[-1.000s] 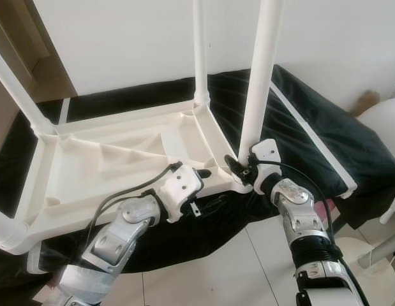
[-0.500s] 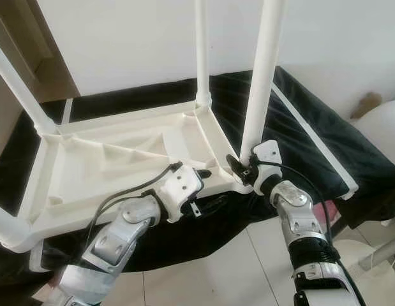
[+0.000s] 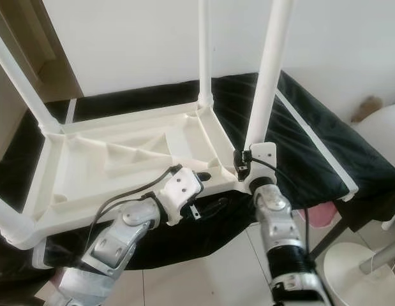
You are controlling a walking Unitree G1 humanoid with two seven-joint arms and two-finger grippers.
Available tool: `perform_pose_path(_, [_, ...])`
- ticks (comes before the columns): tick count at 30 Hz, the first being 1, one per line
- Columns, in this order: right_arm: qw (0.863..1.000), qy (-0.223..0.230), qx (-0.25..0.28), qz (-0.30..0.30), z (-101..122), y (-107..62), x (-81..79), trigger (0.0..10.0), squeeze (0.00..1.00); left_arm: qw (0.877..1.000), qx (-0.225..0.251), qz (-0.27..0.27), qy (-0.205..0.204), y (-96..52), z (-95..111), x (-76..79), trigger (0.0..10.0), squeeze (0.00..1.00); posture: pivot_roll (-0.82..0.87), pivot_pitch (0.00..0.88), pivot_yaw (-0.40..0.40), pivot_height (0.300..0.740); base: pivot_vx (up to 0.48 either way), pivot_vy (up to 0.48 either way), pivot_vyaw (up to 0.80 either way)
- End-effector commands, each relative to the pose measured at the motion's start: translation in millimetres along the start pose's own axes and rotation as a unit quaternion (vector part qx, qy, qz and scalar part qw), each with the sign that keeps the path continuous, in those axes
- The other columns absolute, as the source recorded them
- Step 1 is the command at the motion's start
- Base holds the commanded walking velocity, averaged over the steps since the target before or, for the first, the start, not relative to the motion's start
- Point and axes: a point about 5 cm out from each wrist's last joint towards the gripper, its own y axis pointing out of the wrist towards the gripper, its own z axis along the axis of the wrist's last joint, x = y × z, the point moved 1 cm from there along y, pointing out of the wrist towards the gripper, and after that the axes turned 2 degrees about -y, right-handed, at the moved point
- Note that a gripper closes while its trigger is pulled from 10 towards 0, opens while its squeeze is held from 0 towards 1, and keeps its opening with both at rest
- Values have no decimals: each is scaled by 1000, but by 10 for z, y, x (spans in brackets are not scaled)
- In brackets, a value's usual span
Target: Building children table
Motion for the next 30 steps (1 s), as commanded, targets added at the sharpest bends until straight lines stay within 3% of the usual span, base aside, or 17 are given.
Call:
perform_pose_path(1, [995,15,-81,-55,-331,-130,49,10000,0,1000,-8,28,2,-19,-28,-42,10000,0,-33,0,42,740,0,0,0])
perform_pose_path(2, [995,15,-81,-55,-331,-130,49,10000,0,1000,-8,28,2,-19,-28,-42,10000,0,-33,0,42,740,0,0,0])
perform_pose_path(5, [986,46,-88,-134,-325,-217,-16,10000,0,1000,-8,28,3,-19,-19,-56,10000,0,-31,0,44,740,0,0,0])
perform_pose_path(8, [982,52,-95,-156,-325,-240,-28,10000,0,1000,-8,29,4,-18,-18,-62,10000,0,-31,0,45,740,0,0,0])
perform_pose_path(28, [980,47,-89,-174,-233,-251,-88,10000,0,1000,-6,29,3,-8,-8,-55,10000,0,-30,0,41,740,0,0,0])
perform_pose_path(29, [980,51,-86,-169,-225,-250,-93,10000,349,1000,-6,29,3,-6,-6,-57,10000,0,-30,0,41,740,0,0,0])
perform_pose_path(30, [982,60,-81,-159,-209,-248,-109,10000,1000,1000,-6,30,3,-5,-5,-58,10000,0,-29,0,40,740,0,0,0])
